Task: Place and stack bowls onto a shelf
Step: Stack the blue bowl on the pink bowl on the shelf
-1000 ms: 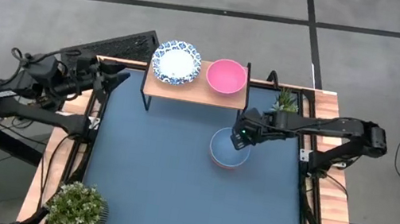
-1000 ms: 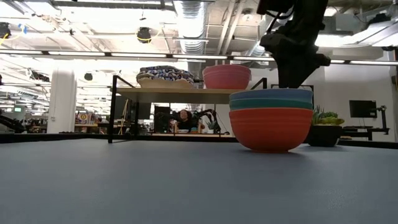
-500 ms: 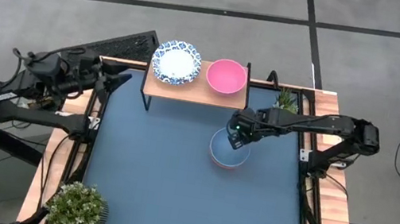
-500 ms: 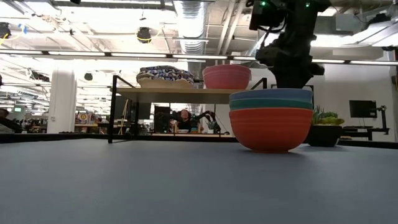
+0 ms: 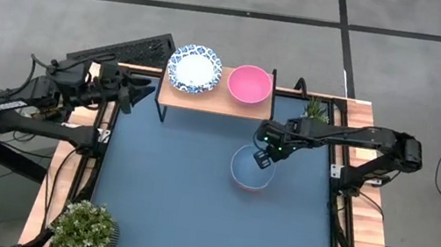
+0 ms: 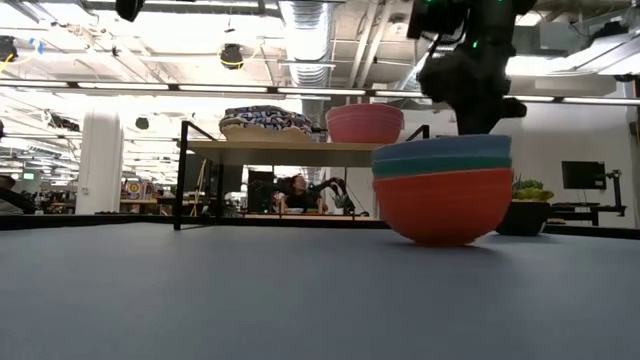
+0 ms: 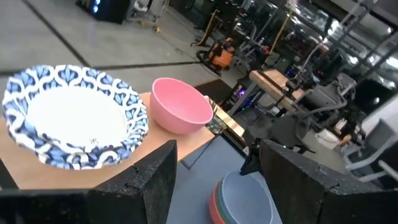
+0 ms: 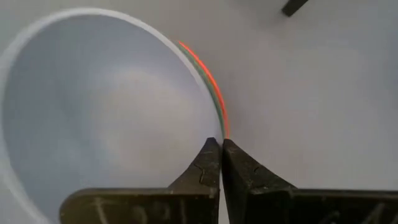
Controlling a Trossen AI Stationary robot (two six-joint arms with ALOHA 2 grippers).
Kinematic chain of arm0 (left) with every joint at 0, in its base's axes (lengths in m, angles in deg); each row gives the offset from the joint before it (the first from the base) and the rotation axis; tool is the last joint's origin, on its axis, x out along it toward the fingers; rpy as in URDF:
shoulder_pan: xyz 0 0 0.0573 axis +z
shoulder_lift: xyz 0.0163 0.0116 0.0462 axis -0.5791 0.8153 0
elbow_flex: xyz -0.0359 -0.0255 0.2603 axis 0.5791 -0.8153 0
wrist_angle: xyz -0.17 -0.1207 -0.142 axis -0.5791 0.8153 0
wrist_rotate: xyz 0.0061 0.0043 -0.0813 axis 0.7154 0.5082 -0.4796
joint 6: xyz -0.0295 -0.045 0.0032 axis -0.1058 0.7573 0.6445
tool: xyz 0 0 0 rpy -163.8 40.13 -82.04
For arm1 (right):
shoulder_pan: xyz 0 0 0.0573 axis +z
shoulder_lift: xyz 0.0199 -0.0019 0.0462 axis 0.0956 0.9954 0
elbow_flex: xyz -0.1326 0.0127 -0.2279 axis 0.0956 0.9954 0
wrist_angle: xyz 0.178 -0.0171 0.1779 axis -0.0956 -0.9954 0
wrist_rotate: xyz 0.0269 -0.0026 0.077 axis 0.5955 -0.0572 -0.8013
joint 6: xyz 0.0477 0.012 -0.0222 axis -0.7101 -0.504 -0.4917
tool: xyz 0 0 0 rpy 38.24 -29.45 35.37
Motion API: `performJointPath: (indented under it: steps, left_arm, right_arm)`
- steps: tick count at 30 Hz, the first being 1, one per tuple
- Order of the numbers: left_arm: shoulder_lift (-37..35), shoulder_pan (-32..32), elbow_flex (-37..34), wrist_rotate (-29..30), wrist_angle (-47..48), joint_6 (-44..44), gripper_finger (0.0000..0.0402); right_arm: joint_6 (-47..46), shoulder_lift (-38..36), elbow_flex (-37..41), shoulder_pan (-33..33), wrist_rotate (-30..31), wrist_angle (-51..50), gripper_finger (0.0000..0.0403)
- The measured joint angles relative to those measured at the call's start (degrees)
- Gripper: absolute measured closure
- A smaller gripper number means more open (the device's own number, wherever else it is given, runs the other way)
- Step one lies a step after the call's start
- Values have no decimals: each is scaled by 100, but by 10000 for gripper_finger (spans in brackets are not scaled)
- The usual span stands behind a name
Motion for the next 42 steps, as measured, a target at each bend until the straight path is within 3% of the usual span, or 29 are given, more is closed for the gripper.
performJointPath:
  steps: [6,15,21,29,36,42]
  left_arm:
    - [101,0,-1,8,6,627,188]
    - [128,0,-1,-1,140,658,188]
    - [125,0,-1,-49,180,663,188]
    - [123,0,-1,-40,178,436,188]
    - [123,0,-1,-45,207,404,188]
    - [123,0,-1,-56,441,397,188]
  right_arm:
    - [76,-541,-206,-67,-162,-197,381]
    - [20,-1224,-517,-446,-226,-268,381]
    - [318,-1234,-1227,-960,-234,26,381]
    - [1210,-142,-2956,-2297,-163,448,381]
    - [1803,1254,-4416,-3185,-577,-549,381]
    - [2065,1915,-4822,-3376,-656,-1203,381]
